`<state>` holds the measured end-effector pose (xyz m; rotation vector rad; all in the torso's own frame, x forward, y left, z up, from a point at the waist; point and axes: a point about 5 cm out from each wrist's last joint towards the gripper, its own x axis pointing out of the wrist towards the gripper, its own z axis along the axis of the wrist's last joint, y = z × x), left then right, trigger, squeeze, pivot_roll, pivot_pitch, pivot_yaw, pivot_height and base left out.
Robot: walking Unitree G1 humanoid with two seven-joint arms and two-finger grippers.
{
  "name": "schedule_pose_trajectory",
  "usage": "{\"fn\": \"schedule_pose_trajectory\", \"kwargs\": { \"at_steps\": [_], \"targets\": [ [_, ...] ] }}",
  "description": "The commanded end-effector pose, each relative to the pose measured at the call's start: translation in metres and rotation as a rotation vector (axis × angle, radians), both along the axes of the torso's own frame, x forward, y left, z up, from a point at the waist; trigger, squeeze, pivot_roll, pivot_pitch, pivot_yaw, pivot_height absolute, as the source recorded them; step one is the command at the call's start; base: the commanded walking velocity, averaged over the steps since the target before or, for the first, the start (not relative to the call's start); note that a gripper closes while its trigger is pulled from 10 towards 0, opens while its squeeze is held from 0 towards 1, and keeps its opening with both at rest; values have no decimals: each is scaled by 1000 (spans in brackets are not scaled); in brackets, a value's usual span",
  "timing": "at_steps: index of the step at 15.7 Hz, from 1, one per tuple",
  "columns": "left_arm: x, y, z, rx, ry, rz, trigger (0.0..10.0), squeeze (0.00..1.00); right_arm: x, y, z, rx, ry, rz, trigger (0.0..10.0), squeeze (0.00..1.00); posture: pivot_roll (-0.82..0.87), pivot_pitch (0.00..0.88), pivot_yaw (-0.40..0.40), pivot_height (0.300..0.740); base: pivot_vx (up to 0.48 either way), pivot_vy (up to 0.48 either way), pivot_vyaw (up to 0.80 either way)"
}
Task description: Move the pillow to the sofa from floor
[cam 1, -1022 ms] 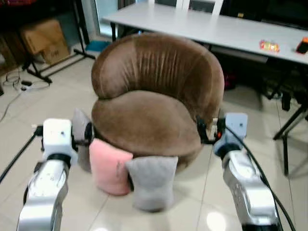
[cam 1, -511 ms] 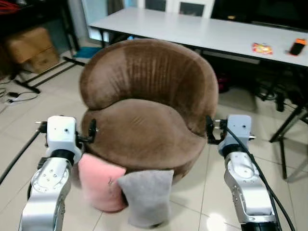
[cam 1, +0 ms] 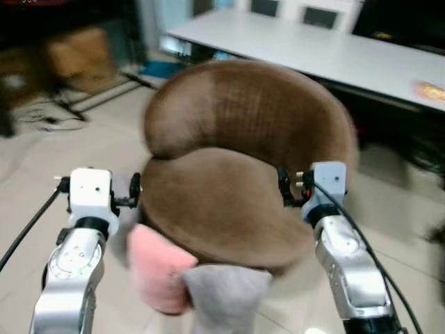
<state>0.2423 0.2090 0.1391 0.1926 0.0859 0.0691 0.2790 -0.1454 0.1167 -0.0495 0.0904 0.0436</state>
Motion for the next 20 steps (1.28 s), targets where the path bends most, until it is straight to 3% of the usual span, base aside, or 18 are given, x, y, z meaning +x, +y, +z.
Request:
{"fn": "schedule_pose_trajectory", "kwargs": {
  "at_steps": [1,4,8,12,14,15,20],
  "targets": [
    [1,-5,2,-1,-9,-14,10000,349,0,-9,0,10,3,-31,10000,0,-80,0,-23,740,307,0,800],
    [0,-5,2,13,-20,-19,10000,290,0,-10,3,122,-12,-28,10000,0,-83,0,-20,740,101,0,0],
    [-1,-4,1,50,-27,-19,10000,200,-2,-10,-3,125,27,13,10000,0,-83,0,-22,736,0,0,0],
    [-5,3,-1,79,-23,-7,10000,141,-3,-19,-3,42,3,5,10000,0,-78,0,-28,701,0,0,0],
    [-6,3,-2,81,-22,-11,10000,118,-2,-20,-3,71,15,11,10000,0,-77,0,-30,686,0,0,0],
    [-8,-1,-4,76,-8,-36,10000,0,-2,-20,-4,115,14,15,10000,0,-66,0,-40,671,0,0,0],
    [-10,-1,-8,64,13,-54,10000,0,-2,-19,-8,143,20,9,10000,0,-61,0,-41,622,0,0,0]
  ]
}}
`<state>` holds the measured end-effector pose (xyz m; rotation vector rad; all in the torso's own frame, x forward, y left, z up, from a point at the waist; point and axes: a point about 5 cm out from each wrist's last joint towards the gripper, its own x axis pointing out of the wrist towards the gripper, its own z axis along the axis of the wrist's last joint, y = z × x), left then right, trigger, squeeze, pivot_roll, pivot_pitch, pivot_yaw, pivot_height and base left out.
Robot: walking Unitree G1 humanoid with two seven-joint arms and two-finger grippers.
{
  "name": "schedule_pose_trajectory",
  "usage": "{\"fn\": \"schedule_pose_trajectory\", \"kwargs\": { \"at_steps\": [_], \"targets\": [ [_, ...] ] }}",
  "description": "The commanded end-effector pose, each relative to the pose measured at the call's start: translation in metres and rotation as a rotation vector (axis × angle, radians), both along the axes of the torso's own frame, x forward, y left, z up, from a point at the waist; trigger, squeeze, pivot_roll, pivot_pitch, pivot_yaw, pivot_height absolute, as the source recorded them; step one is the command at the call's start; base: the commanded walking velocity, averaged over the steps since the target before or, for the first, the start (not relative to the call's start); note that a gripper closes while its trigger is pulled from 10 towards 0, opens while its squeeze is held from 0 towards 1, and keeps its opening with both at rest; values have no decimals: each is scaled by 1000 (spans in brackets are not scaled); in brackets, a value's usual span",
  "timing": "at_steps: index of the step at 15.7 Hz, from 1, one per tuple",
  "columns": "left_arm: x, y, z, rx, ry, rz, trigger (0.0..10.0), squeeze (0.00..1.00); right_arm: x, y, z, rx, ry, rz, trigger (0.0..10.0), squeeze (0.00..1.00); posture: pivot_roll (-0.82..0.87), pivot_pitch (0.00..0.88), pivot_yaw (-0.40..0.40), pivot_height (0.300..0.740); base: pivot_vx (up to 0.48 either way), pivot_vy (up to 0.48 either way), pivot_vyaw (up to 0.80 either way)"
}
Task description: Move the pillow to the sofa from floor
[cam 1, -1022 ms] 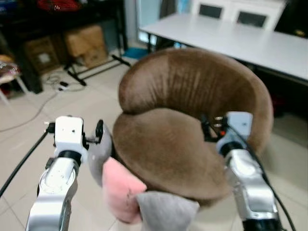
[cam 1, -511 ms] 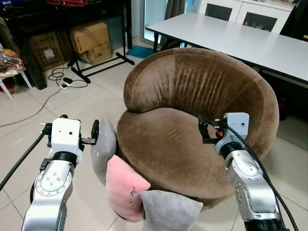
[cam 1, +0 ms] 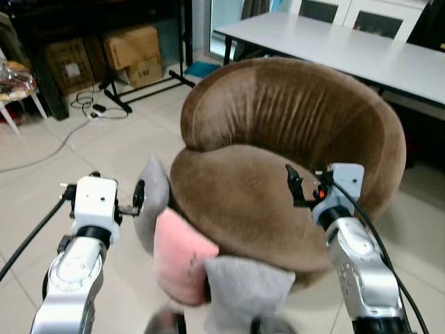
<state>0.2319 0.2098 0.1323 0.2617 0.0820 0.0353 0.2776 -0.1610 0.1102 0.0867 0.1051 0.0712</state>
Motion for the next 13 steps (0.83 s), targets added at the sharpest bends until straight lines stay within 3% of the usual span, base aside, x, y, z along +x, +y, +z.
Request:
{"fn": "schedule_pose_trajectory", "kwargs": {
  "at_steps": [1,5,13],
  "targets": [
    [1,-1,-1,52,-3,-6,10000,0,-1,-4,-2,1,5,-14,10000,0,-62,0,-40,607,0,0,0],
    [2,-1,-3,15,-13,6,10000,0,-1,-6,-3,-11,8,-21,10000,0,-67,0,-37,578,0,0,0],
    [2,2,-5,-10,-36,23,10000,0,-7,-8,-14,-44,55,-86,10000,0,-72,0,-32,578,0,0,0]
  ]
}}
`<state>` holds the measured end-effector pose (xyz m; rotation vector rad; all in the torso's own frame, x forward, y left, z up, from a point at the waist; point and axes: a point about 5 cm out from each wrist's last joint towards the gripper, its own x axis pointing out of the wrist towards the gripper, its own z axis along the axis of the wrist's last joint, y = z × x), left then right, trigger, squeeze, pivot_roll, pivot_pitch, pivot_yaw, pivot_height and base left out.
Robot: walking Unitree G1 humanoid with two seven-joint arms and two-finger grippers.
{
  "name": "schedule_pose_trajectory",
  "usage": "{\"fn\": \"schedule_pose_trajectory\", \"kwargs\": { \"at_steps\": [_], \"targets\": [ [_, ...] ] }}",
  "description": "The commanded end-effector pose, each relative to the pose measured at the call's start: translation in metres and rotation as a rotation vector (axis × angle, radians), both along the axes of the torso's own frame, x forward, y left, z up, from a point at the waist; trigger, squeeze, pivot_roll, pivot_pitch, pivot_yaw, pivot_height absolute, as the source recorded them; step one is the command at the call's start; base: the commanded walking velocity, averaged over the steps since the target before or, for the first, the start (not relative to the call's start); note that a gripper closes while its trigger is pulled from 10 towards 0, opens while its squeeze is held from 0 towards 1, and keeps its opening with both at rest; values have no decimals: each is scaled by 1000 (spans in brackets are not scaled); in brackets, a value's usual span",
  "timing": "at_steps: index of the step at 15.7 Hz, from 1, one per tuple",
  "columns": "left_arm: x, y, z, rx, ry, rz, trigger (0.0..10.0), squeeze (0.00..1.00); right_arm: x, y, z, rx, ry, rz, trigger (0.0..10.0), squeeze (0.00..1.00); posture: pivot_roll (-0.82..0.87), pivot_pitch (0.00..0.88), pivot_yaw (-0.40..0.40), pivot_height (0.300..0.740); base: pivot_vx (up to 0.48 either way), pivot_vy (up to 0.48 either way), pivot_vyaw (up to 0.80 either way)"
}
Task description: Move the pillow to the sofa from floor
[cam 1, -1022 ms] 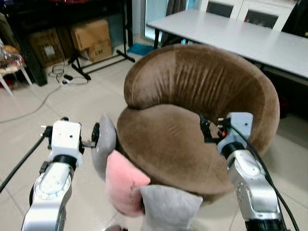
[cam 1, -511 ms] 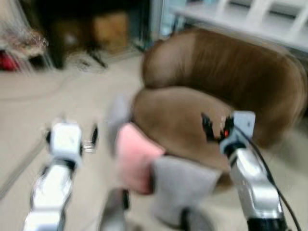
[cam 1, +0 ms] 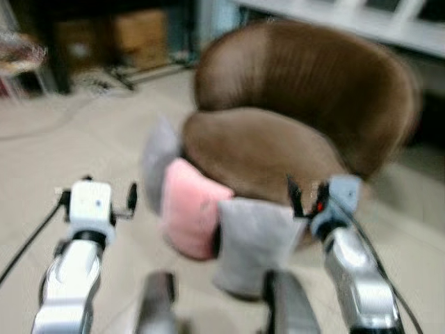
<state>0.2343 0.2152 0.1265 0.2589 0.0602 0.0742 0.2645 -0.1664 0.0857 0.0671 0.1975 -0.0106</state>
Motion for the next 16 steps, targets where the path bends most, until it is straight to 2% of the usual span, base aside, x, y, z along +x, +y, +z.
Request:
{"fn": "schedule_pose_trajectory", "kwargs": {
  "at_steps": [1,4,12,16],
  "targets": [
    [0,-3,1,-14,-13,-23,10000,0,5,-3,10,-23,-37,-9,10000,0,-72,0,-31,578,0,0,0],
    [-1,-4,1,-19,-14,-35,10000,0,5,-1,9,-28,-34,-6,10000,0,-69,0,-32,578,180,0,0],
    [0,-6,1,-8,-14,-51,10000,0,4,1,8,-43,-30,-3,10000,0,-71,0,-30,578,343,0,0],
    [1,-5,2,0,-16,-48,10000,0,7,9,8,-29,-30,48,10000,0,-63,0,-34,578,322,0,0]
  ]
}}
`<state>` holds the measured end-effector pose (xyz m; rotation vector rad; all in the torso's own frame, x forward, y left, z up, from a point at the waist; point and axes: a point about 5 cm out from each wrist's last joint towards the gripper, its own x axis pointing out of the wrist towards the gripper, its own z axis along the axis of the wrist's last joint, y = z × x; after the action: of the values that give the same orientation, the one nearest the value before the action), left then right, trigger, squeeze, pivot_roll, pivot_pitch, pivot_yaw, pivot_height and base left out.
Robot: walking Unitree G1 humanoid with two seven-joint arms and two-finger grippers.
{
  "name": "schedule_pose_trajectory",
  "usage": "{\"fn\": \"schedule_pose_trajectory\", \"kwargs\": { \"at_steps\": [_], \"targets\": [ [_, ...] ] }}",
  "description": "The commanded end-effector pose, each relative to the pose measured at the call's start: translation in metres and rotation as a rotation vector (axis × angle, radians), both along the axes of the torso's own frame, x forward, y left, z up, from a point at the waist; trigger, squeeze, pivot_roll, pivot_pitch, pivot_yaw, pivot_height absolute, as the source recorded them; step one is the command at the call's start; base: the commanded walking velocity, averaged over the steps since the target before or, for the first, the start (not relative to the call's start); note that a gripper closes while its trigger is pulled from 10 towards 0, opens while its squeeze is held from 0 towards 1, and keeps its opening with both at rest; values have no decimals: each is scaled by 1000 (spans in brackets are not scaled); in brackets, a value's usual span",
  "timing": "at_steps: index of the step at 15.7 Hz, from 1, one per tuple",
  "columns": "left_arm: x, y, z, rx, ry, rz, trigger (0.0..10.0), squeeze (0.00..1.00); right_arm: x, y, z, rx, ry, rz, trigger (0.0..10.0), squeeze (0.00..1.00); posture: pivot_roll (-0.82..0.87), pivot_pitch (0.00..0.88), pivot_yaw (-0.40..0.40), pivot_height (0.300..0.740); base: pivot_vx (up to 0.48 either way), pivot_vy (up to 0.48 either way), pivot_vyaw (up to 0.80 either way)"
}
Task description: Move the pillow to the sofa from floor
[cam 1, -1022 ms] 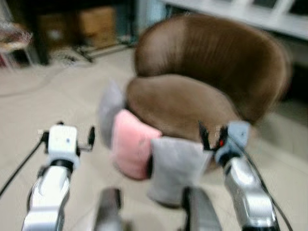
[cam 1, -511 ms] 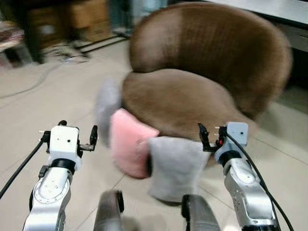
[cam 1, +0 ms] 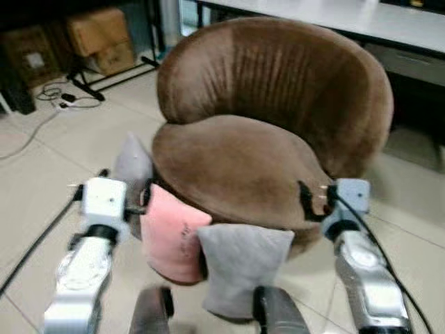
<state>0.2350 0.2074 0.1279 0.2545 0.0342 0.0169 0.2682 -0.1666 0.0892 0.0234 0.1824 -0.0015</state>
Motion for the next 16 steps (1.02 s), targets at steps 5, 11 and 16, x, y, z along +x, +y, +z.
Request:
{"fn": "schedule_pose_trajectory", "kwargs": {
  "at_steps": [5,11,16],
  "targets": [
    [-1,3,1,16,2,23,10000,0,5,13,2,35,9,106,10000,0,-56,0,-36,568,0,0,0],
    [-1,4,-1,45,28,-17,10000,0,15,13,-6,17,59,168,10000,0,-63,0,-22,503,0,0,0],
    [-9,8,-2,94,81,-95,10000,0,29,22,-22,40,114,215,10000,0,-37,0,-7,453,0,0,0]
  ]
}}
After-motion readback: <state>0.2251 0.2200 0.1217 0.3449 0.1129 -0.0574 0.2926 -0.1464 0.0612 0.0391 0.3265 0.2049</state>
